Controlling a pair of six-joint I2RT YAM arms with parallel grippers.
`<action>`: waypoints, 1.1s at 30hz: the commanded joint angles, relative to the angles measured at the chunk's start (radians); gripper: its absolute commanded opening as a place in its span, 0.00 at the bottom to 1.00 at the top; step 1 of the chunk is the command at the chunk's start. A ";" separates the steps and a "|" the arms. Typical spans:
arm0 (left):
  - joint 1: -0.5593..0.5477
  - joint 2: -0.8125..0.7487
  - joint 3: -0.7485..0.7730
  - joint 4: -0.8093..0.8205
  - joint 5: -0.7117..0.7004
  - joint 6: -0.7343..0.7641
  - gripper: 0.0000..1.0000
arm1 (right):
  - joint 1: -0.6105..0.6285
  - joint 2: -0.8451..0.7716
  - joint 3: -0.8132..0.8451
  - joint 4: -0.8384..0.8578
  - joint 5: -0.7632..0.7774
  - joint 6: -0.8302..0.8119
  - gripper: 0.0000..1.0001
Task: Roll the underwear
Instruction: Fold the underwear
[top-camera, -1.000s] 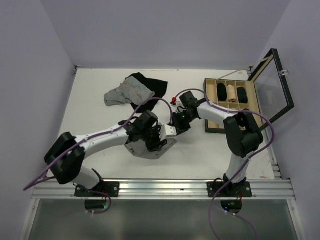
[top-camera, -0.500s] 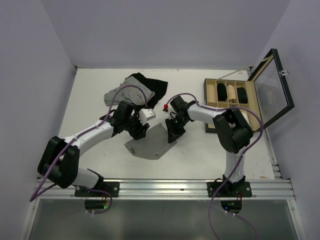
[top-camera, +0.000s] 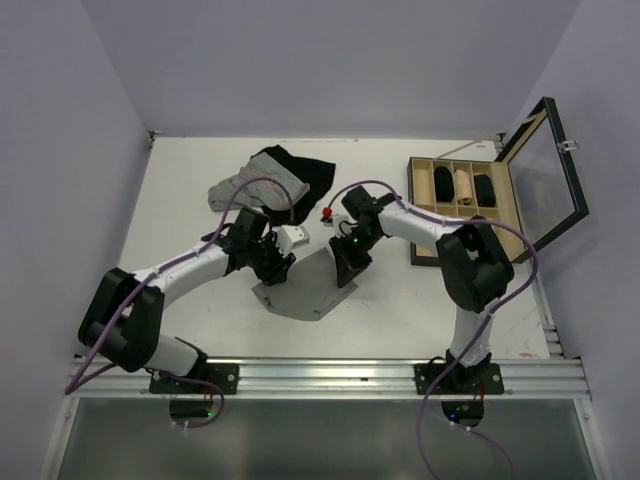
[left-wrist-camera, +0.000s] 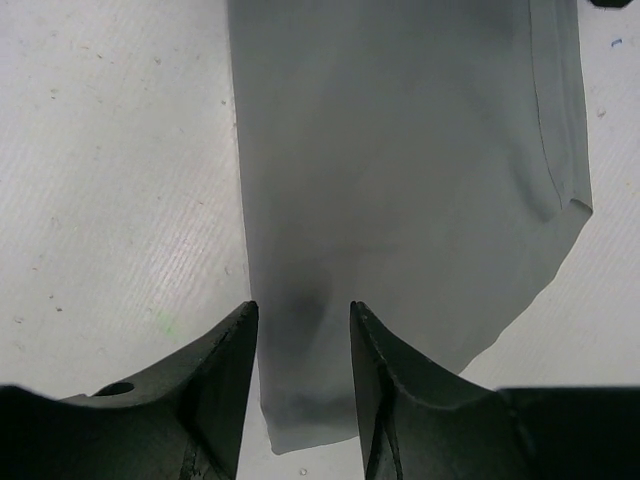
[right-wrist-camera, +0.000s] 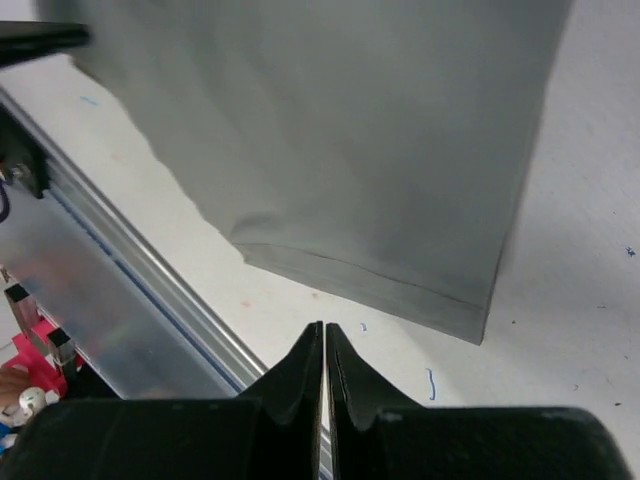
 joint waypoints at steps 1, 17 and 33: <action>0.008 0.010 -0.019 -0.022 0.039 0.047 0.45 | 0.001 -0.075 0.086 0.015 -0.073 -0.030 0.09; 0.090 -0.023 -0.038 -0.277 0.071 0.361 0.37 | 0.011 0.183 0.057 0.014 -0.022 -0.064 0.16; 0.151 -0.171 -0.016 -0.326 0.185 0.442 0.56 | 0.026 -0.017 0.224 -0.066 -0.139 -0.213 0.20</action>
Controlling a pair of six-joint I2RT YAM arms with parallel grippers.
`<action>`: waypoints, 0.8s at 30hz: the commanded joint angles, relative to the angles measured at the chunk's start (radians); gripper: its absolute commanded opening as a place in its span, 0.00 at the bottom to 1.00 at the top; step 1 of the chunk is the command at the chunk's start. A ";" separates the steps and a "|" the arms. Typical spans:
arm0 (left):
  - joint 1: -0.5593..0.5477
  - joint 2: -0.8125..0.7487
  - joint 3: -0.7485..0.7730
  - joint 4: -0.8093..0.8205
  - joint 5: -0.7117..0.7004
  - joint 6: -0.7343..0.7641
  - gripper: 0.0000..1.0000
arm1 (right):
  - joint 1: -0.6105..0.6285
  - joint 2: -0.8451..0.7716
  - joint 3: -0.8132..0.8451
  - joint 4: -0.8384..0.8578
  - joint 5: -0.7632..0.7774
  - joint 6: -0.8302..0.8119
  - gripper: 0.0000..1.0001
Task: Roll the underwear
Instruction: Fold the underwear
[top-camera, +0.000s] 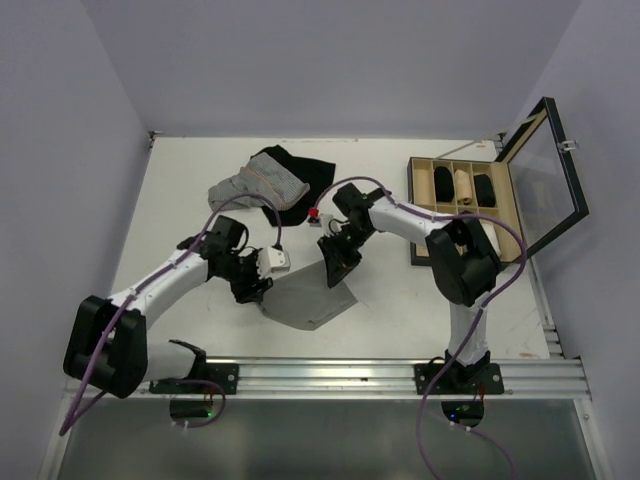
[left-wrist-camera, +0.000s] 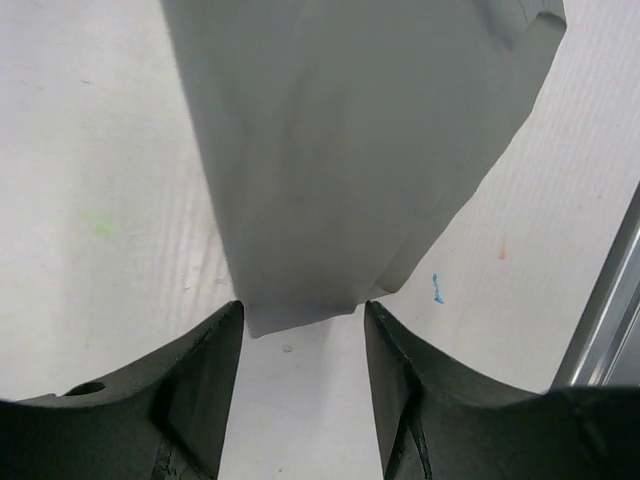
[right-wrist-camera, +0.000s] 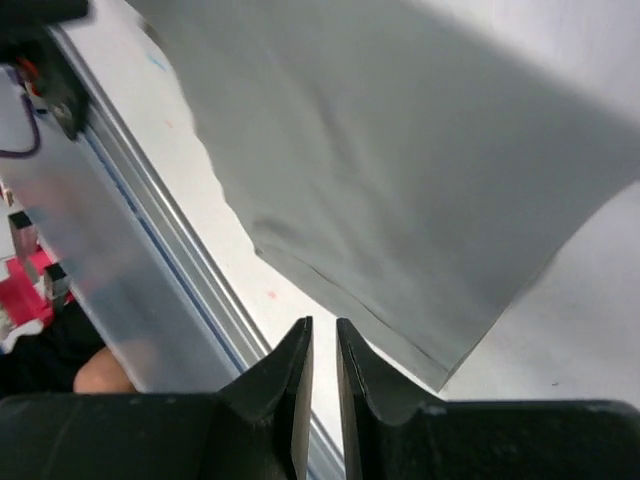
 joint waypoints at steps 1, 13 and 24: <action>0.044 -0.034 0.065 -0.008 0.066 0.009 0.56 | 0.001 -0.081 0.151 0.004 0.040 -0.074 0.20; 0.300 0.318 0.192 -0.059 0.147 0.025 0.54 | 0.001 0.132 0.304 0.058 0.155 -0.108 0.21; 0.303 0.331 0.197 -0.131 0.252 0.055 0.56 | 0.001 0.212 0.215 0.121 0.224 -0.125 0.21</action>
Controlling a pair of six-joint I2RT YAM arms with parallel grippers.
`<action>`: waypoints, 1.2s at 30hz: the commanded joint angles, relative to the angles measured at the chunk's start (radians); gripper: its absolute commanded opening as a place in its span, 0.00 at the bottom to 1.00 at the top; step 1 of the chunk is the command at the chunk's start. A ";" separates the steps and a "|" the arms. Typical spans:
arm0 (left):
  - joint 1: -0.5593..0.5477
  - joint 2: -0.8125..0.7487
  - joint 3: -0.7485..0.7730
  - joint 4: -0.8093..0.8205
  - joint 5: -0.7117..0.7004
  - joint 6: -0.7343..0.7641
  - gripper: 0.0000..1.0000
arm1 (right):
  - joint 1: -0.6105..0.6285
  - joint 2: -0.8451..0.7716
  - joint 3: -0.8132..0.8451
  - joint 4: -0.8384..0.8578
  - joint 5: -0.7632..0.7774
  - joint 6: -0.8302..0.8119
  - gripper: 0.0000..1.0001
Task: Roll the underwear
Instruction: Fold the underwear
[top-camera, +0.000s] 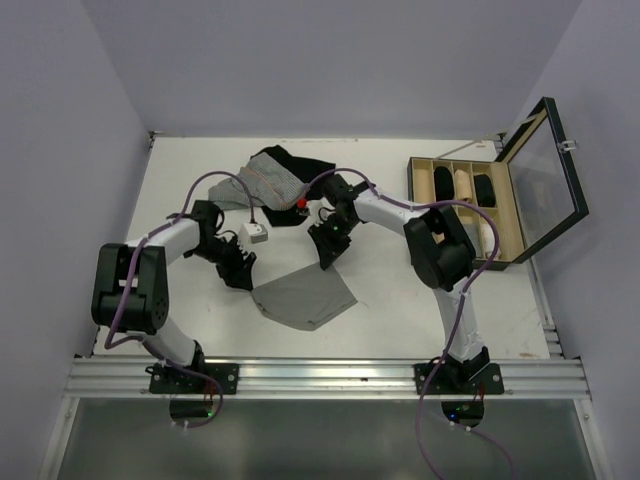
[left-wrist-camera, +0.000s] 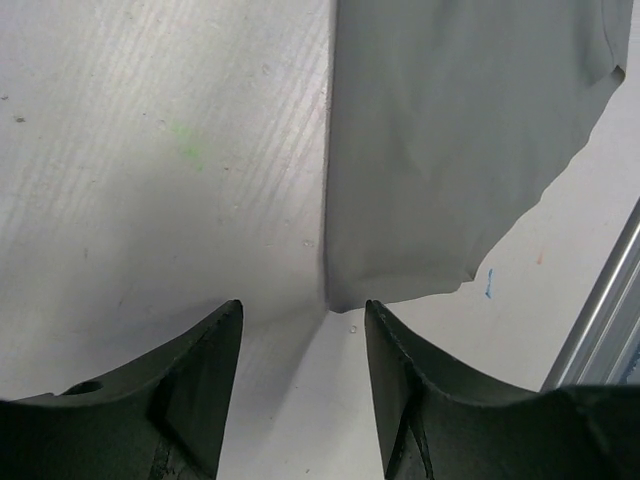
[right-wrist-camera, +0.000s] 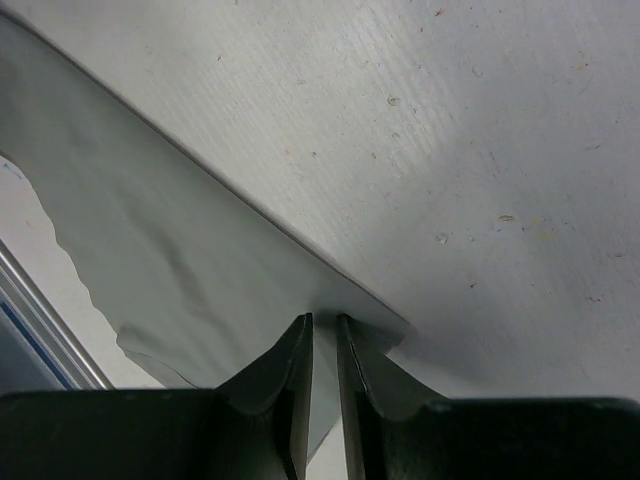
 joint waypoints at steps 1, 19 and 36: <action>0.005 0.026 0.031 -0.052 0.077 0.036 0.56 | 0.002 0.011 -0.021 0.047 0.057 -0.026 0.21; 0.002 0.091 0.000 -0.100 0.071 0.088 0.11 | -0.002 0.036 -0.040 0.038 0.131 -0.011 0.19; 0.009 0.199 0.222 0.000 -0.010 0.010 0.00 | -0.060 0.017 -0.058 0.035 0.099 0.064 0.18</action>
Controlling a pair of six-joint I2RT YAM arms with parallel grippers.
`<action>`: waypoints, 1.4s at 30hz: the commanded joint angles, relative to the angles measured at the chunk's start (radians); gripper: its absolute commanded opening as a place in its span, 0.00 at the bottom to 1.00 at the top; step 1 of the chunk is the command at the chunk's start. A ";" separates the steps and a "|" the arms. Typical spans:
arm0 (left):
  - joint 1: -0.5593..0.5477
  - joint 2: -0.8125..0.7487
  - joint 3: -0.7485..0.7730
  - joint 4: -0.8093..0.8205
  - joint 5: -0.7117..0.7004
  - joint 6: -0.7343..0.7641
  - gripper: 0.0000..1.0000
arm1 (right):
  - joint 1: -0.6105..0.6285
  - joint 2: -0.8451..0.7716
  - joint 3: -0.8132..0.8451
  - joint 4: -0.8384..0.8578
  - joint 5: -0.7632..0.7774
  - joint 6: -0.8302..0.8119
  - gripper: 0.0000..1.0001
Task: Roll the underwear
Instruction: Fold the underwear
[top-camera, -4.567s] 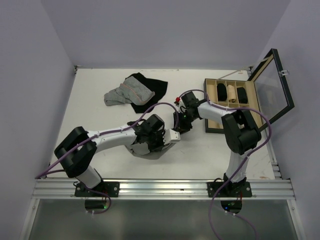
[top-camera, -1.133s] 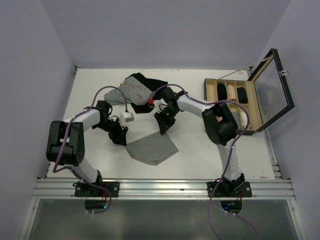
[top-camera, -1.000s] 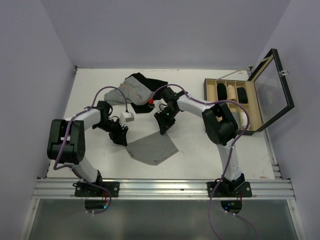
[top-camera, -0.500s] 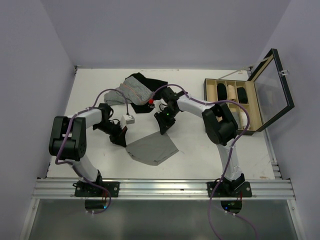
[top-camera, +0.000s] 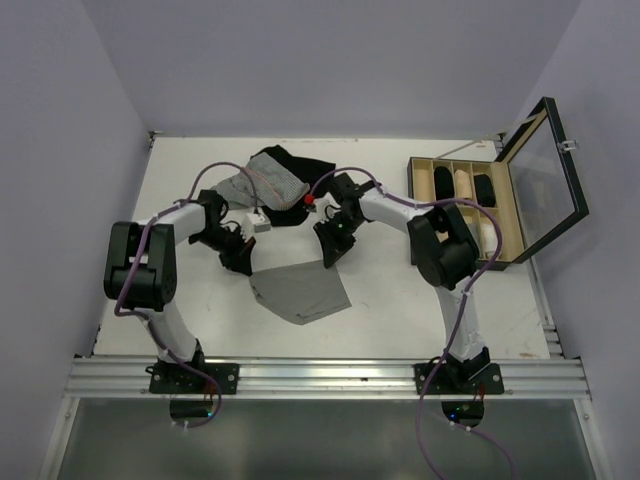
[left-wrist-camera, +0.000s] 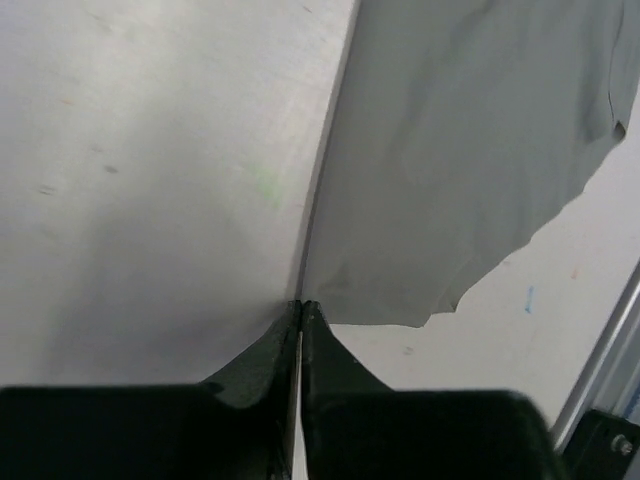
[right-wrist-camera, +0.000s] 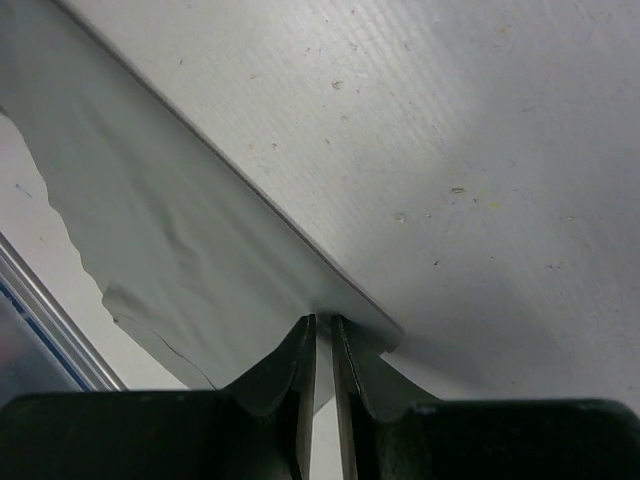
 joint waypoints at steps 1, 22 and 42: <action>0.006 0.060 0.151 0.049 -0.020 -0.013 0.11 | -0.030 0.014 -0.034 0.014 0.096 0.015 0.18; -0.429 -0.490 -0.205 0.420 -0.192 -0.233 0.40 | -0.072 -0.256 -0.267 0.069 -0.203 0.052 0.24; -0.911 -0.283 -0.232 0.577 -0.407 -0.301 0.55 | -0.039 -0.179 -0.409 0.033 -0.228 -0.006 0.22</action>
